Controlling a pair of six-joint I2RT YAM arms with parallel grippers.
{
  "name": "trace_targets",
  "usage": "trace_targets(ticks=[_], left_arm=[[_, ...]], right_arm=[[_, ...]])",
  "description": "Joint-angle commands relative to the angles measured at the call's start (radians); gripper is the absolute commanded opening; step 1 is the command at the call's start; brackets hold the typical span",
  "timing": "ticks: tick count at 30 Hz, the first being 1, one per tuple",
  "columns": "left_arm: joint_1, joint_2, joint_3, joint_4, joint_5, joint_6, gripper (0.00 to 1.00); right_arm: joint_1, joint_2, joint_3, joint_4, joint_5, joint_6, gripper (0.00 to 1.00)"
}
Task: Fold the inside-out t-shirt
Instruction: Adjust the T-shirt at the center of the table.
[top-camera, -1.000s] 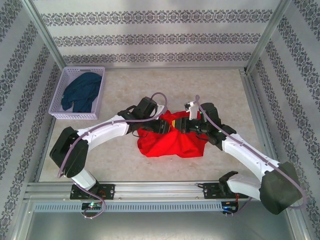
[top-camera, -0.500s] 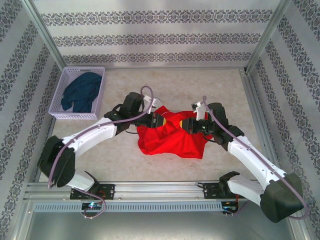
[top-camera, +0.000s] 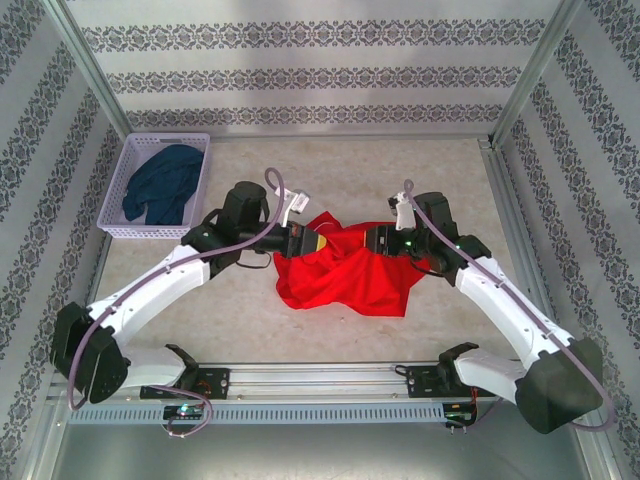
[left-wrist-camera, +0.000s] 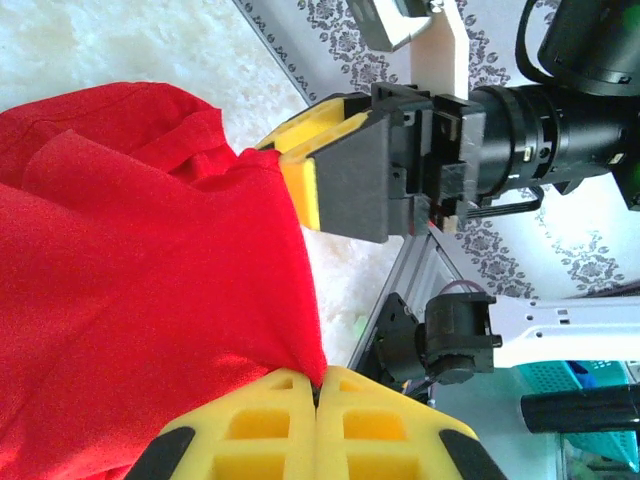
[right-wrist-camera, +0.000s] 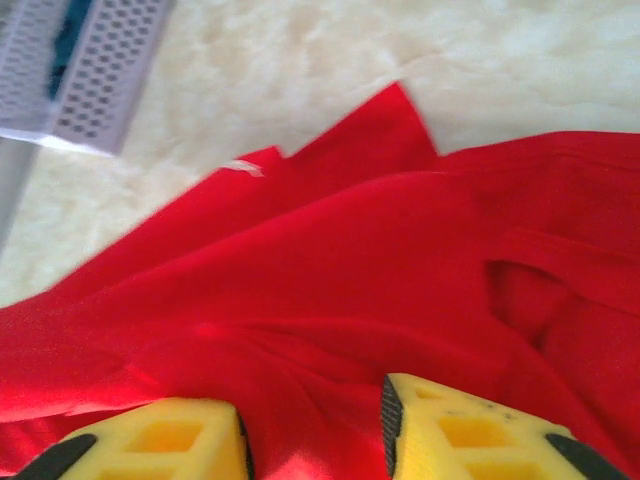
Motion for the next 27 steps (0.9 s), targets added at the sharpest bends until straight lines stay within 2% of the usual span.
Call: trace_targets(ticks=[1, 8, 13, 18, 24, 27], left_arm=[[0.012, -0.012, 0.017, -0.053, 0.026, 0.047, 0.0], [0.014, 0.003, 0.035, -0.063, 0.012, 0.043, 0.0], [0.014, 0.015, 0.048, -0.084, 0.003, 0.048, 0.0], [0.014, 0.01, 0.052, -0.099, -0.003, 0.055, 0.0], [0.014, 0.006, 0.049, -0.102, -0.003, 0.06, 0.0], [0.014, 0.003, 0.048, -0.107, -0.003, 0.063, 0.0]], right_arm=[[0.038, -0.056, 0.04, -0.137, 0.213, -0.08, 0.42], [0.287, -0.241, -0.063, 0.023, 0.182, -0.259, 0.41], [0.356, -0.202, -0.077, 0.086, 0.139, -0.32, 0.41], [0.372, -0.114, -0.072, 0.163, 0.042, -0.336, 0.4], [0.363, -0.014, -0.044, 0.197, 0.062, -0.326, 0.35], [0.355, 0.015, -0.037, 0.2, 0.07, -0.329, 0.28]])
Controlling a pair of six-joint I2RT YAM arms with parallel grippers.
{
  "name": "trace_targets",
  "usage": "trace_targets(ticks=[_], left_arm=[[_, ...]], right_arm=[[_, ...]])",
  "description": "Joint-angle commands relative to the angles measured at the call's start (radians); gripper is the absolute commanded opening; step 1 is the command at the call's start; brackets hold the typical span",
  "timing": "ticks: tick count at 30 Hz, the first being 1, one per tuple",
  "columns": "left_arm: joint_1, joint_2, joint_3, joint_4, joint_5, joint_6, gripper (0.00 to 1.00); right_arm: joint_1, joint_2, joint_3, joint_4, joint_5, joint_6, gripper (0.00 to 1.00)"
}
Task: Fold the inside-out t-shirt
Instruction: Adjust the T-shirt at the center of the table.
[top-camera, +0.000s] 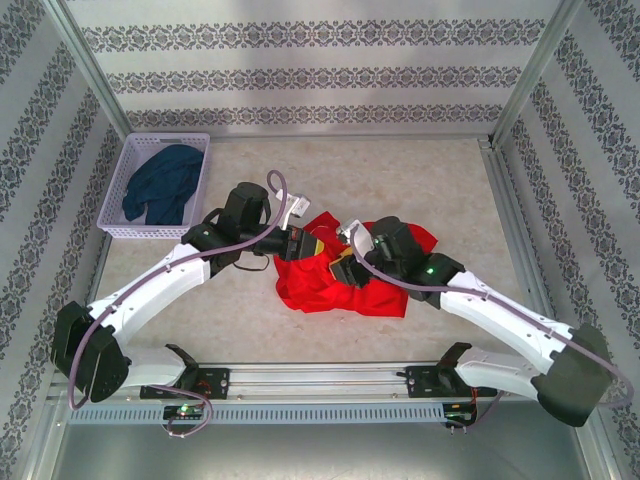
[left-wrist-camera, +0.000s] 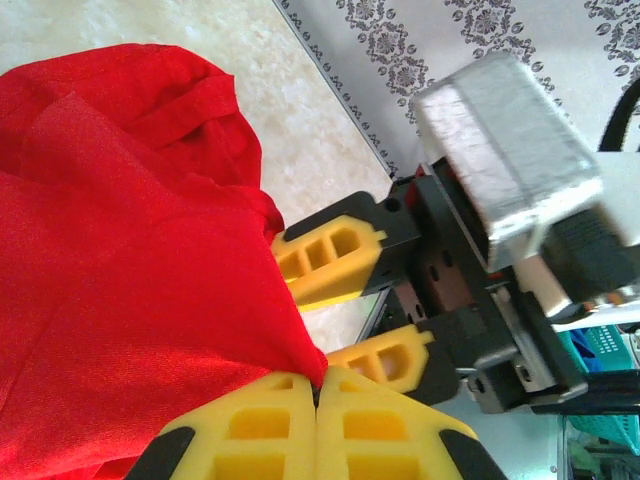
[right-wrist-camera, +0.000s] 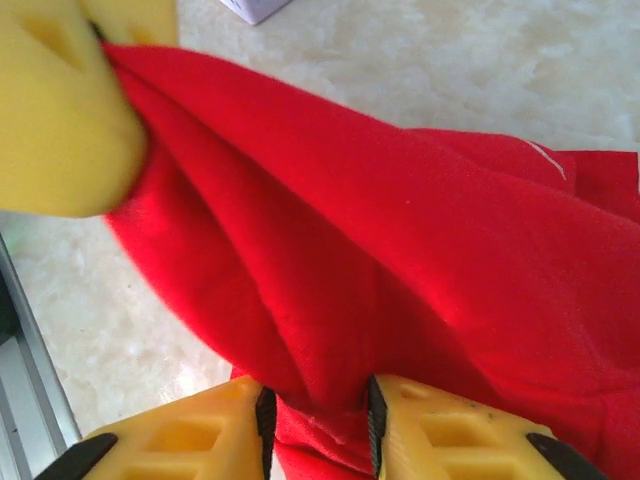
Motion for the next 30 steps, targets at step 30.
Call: trace_targets(ticks=[30], left_arm=[[0.014, -0.021, 0.032, -0.038, -0.016, 0.049, 0.0]], right_arm=[[-0.139, 0.069, 0.016, 0.129, -0.253, 0.002, 0.16]])
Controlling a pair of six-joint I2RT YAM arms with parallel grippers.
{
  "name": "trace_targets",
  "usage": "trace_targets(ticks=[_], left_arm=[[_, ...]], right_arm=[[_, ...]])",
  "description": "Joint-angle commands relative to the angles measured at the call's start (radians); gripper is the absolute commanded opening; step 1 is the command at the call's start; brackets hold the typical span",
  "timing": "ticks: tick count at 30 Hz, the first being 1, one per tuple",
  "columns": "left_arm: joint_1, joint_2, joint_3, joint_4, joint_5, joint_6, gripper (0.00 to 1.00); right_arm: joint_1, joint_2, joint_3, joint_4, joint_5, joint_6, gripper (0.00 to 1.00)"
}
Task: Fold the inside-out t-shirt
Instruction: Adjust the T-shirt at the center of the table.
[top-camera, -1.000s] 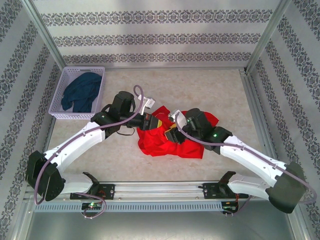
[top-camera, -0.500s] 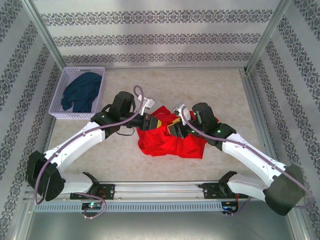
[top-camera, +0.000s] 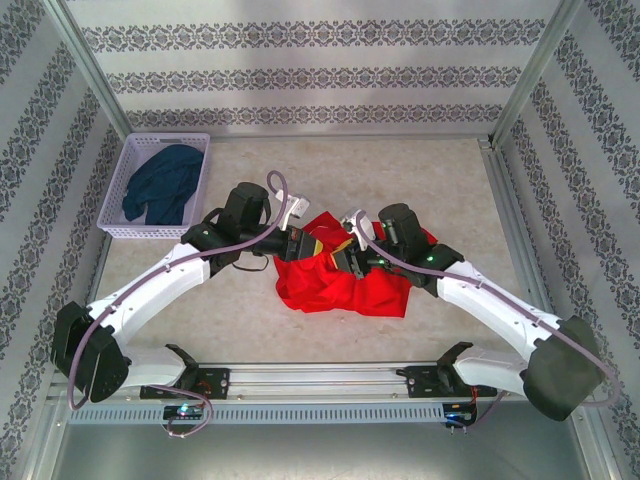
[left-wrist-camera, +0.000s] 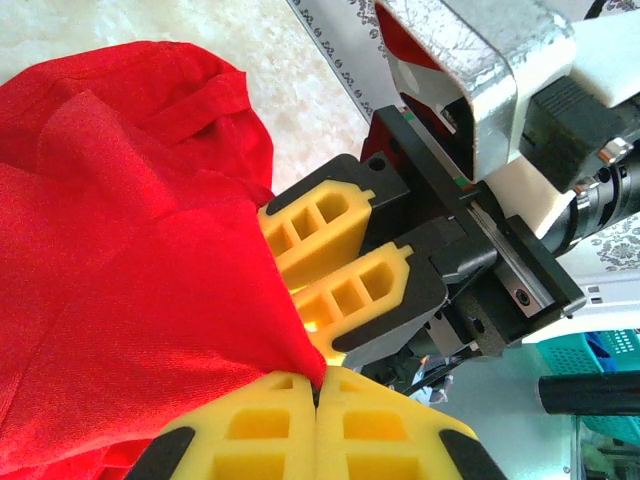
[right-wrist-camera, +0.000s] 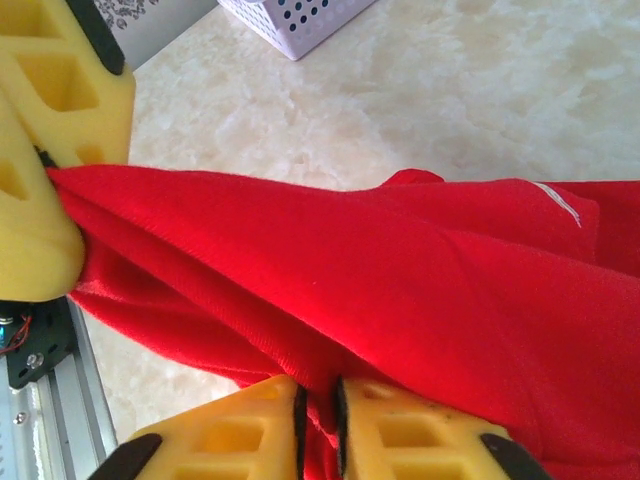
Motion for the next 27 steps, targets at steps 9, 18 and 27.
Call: trace_targets(ticks=[9, 18, 27], left_arm=[[0.019, -0.029, 0.04, -0.099, -0.173, 0.041, 0.0], [0.023, 0.049, 0.103, -0.185, -0.504, 0.072, 0.0], [0.021, -0.084, -0.03, -0.134, -0.569, 0.024, 0.53]], right_arm=[[-0.028, -0.012, 0.013, -0.01, -0.036, -0.008, 0.0], [-0.05, -0.078, -0.065, 0.179, -0.217, 0.182, 0.0], [-0.082, -0.012, -0.046, 0.374, -0.195, 0.46, 0.0]])
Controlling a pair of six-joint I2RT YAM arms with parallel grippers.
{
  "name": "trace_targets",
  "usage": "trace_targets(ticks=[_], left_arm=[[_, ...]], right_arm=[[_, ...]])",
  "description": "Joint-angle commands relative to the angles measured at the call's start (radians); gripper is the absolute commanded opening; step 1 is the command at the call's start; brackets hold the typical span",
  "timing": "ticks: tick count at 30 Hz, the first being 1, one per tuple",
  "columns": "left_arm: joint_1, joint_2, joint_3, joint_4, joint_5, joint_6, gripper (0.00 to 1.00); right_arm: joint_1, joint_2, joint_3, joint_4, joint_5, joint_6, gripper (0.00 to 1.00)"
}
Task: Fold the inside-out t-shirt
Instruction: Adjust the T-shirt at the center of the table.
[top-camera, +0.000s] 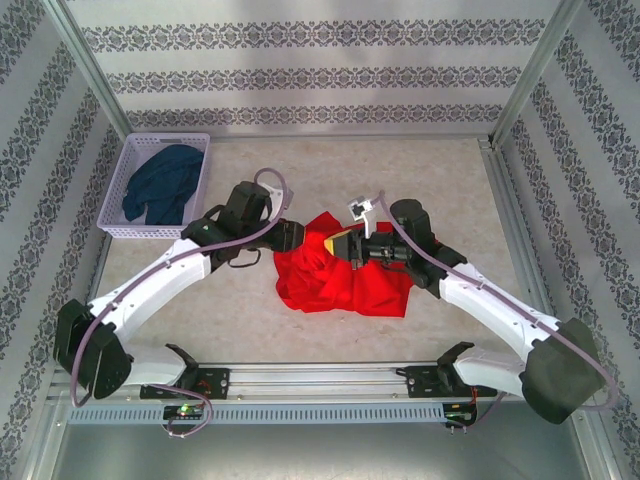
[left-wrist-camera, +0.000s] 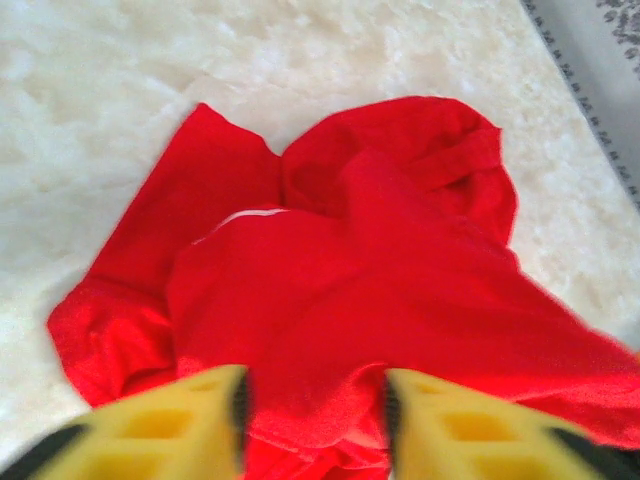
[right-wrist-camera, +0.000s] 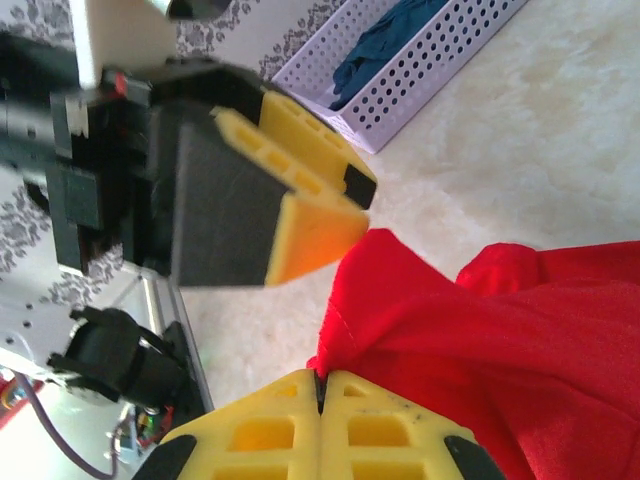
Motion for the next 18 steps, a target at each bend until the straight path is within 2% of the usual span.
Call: trace_targets(ticks=[1, 3, 7, 12, 18], left_arm=[[0.008, -0.104, -0.07, 0.018, -0.07, -0.029, 0.56], [0.0, -0.132, -0.108, 0.057, 0.001, -0.053, 0.61], [-0.069, -0.099, -0.127, 0.135, 0.117, -0.087, 0.61], [-0.087, -0.006, -0.117, 0.303, 0.249, -0.158, 0.52], [-0.087, 0.11, -0.055, 0.373, 0.286, -0.19, 0.51]], right_arm=[[-0.031, -0.002, 0.0, 0.1, -0.016, 0.127, 0.0], [-0.045, -0.008, -0.002, 0.102, -0.015, 0.139, 0.0], [-0.065, -0.013, -0.007, 0.1, -0.012, 0.155, 0.0], [-0.072, -0.016, -0.006, 0.092, -0.007, 0.158, 0.0], [-0.08, -0.037, -0.016, 0.082, -0.003, 0.152, 0.0]])
